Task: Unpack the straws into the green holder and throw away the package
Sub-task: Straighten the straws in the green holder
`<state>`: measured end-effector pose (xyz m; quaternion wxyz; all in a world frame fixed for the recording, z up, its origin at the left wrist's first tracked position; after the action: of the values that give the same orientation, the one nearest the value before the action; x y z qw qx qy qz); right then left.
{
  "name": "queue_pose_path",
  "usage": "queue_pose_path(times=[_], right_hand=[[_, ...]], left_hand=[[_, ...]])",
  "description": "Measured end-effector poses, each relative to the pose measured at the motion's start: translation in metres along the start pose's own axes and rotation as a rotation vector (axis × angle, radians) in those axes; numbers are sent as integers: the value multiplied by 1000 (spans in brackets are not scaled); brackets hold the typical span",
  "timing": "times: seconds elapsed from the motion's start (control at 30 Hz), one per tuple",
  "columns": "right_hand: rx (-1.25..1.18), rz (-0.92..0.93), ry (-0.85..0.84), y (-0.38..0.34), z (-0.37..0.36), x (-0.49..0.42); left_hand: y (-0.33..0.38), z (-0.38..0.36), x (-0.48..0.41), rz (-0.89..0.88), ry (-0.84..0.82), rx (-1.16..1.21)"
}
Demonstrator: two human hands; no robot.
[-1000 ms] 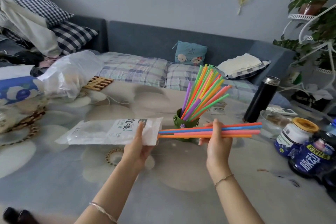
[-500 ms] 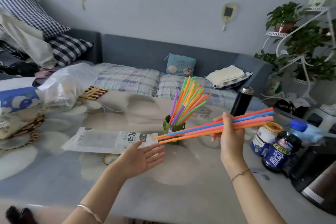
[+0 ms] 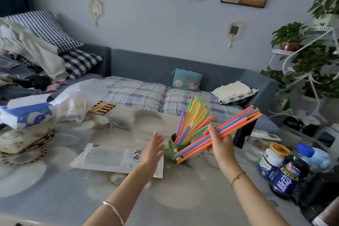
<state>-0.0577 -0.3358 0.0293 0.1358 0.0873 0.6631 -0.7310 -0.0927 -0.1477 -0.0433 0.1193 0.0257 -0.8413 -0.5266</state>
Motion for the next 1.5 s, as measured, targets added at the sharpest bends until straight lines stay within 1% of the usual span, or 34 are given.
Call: queue_pose_path(times=[0.03,0.1,0.17,0.27,0.43,0.53,0.63,0.8,0.83,0.9,0.97,1.0,1.07,1.1,1.13,1.17,1.2,1.23,1.3,1.33,1.37,1.43,1.5], right_hand=[[12,-3,5,3,4,-7],[25,-6,-13,12,5,-20],[52,-5,-50,20,1,-35],[100,4,-97,27,-11,-59],[256,62,-193,27,-29,-100],[383,93,-263,24,-39,-117],[532,137,-317,24,-46,-131],[714,88,-461,38,-58,-140],[748,82,-464,41,-60,-139],[803,66,-408,41,-60,-139],[862,119,-297,33,-55,-136],[907,188,-218,28,-51,-134],[959,423,-27,15,-40,-126],[954,536,51,11,-35,-122],[929,604,110,12,-30,-117],[874,590,135,16,-25,-115],[759,498,111,22,-21,-113],[602,343,53,30,-18,-113],[294,9,-118,49,-20,-112],[194,-86,-203,56,-22,-112],[150,-124,-276,63,-24,-114],[123,-125,-395,69,-33,-121],[136,-87,-445,70,-46,-131]], left_hand=[[3,3,-6,-48,1,-56],[7,3,-13,-90,-61,-171],[7,-2,-22,-51,-154,-343],[7,-8,-41,7,-202,-566],[0,-6,-93,-43,-266,-757],[-3,-10,-120,-41,-351,-809],[-5,-18,-140,-72,-421,-724],[-1,-31,-160,-198,-361,-737],[-1,-33,-161,-214,-349,-744],[0,-35,-162,-236,-320,-736],[-2,-37,-162,-245,-307,-705],[-3,-37,-161,-249,-295,-694],[-3,-37,-159,-257,-271,-675],[-3,-37,-158,-254,-272,-670],[-4,-38,-157,-248,-277,-672],[-4,-39,-154,-242,-285,-673],[-4,-40,-152,-234,-293,-676],[-4,-42,-151,-225,-300,-679],[-4,-43,-148,-210,-315,-686],[-4,-43,-148,-208,-323,-689],[-5,-43,-149,-209,-332,-696],[-7,-43,-151,-200,-351,-722],[-8,-44,-155,-205,-365,-756]])
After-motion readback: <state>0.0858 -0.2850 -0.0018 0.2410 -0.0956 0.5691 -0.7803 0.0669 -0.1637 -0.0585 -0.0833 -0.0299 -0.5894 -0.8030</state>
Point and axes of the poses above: each hand's wrist, its own x-axis away from the middle knuckle, its own z-axis out of the back of the hand, y = z × x, the point moved 4 cm from there along -x, towards the middle knuckle, and after that the axes turned 5 degrees about -y, right-handed, at the moved point
